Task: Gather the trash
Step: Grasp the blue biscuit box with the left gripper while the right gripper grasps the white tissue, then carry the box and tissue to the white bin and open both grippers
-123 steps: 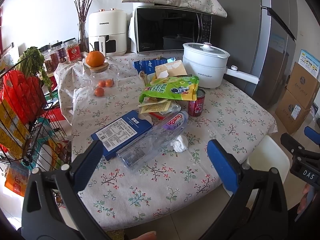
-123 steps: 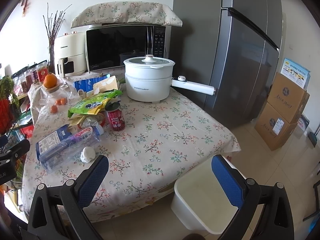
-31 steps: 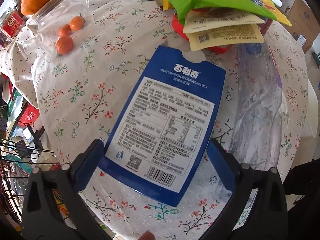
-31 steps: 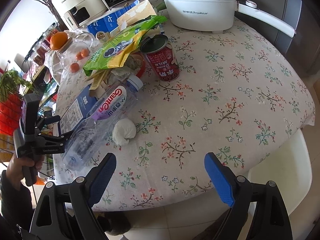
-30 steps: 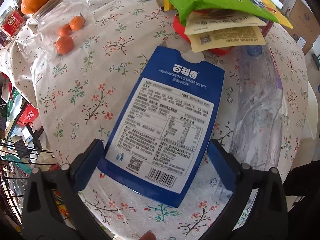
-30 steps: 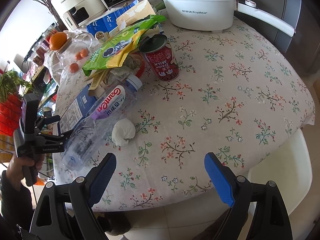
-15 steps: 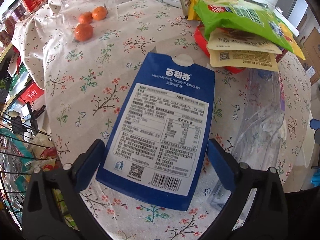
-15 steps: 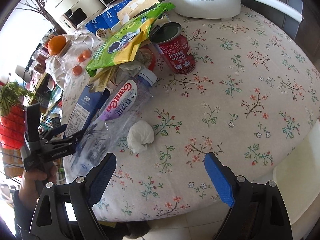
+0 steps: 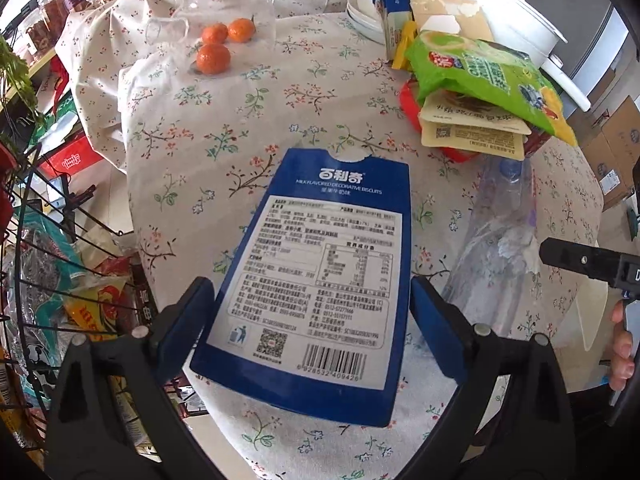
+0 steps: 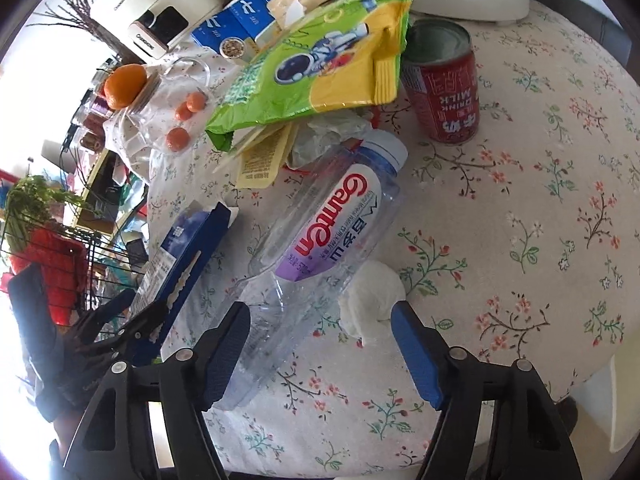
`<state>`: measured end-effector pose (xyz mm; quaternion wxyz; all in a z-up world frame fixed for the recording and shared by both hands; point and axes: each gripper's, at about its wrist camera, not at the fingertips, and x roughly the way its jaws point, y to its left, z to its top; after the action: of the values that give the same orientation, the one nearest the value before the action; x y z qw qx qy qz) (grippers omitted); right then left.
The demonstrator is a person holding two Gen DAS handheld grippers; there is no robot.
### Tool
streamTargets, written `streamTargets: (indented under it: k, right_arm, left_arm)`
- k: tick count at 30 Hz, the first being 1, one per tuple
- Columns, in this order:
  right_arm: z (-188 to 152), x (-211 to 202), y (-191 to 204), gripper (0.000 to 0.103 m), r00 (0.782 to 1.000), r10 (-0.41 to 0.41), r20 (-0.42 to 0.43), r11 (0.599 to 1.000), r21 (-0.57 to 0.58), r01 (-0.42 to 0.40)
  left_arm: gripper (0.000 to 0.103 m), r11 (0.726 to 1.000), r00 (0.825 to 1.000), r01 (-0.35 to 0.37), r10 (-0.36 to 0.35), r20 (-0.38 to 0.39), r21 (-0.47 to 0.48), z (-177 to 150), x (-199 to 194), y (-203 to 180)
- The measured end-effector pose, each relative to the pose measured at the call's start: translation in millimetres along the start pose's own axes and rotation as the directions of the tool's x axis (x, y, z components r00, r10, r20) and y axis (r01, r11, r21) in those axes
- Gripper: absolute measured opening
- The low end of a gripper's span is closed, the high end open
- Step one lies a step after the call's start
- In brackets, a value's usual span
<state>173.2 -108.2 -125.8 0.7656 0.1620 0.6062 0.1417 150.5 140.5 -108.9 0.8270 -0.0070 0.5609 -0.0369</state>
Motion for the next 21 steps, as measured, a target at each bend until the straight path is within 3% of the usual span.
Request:
streamTargets:
  k: [7, 10, 12, 15, 21]
  right_arm:
    - [-4, 11, -5, 0.06, 0.989, -0.147, -0.008, 0.987, -0.072, 0.146]
    - [0, 21, -9, 0.057, 0.988, -0.155, -0.019, 0.986, -0.072, 0.153]
    - [2, 29, -10, 0.047, 0.987, -0.158, -0.027, 0.984, -0.083, 0.156]
    - [3, 36, -5, 0.031, 0.987, -0.157, -0.016, 0.98, -0.123, 0.154]
    - [-2, 15, -7, 0.028, 0.987, -0.16, 0.027, 0.973, -0.162, 0.162]
  left_arm:
    - [0.097, 0.998, 0.995, -0.043, 0.046, -0.092, 0.035, -2, 32, 7]
    - [0.097, 0.997, 0.994, -0.059, 0.063, -0.095, 0.043, 0, 37, 5]
    - [0.097, 0.996, 0.993, -0.07, 0.074, -0.096, 0.05, 0, 40, 3]
    - [0.097, 0.996, 0.993, -0.081, 0.084, -0.085, 0.038, 2, 41, 3]
    - [0.095, 0.995, 0.995, -0.098, 0.098, 0.012, 0.018, 4, 11, 2]
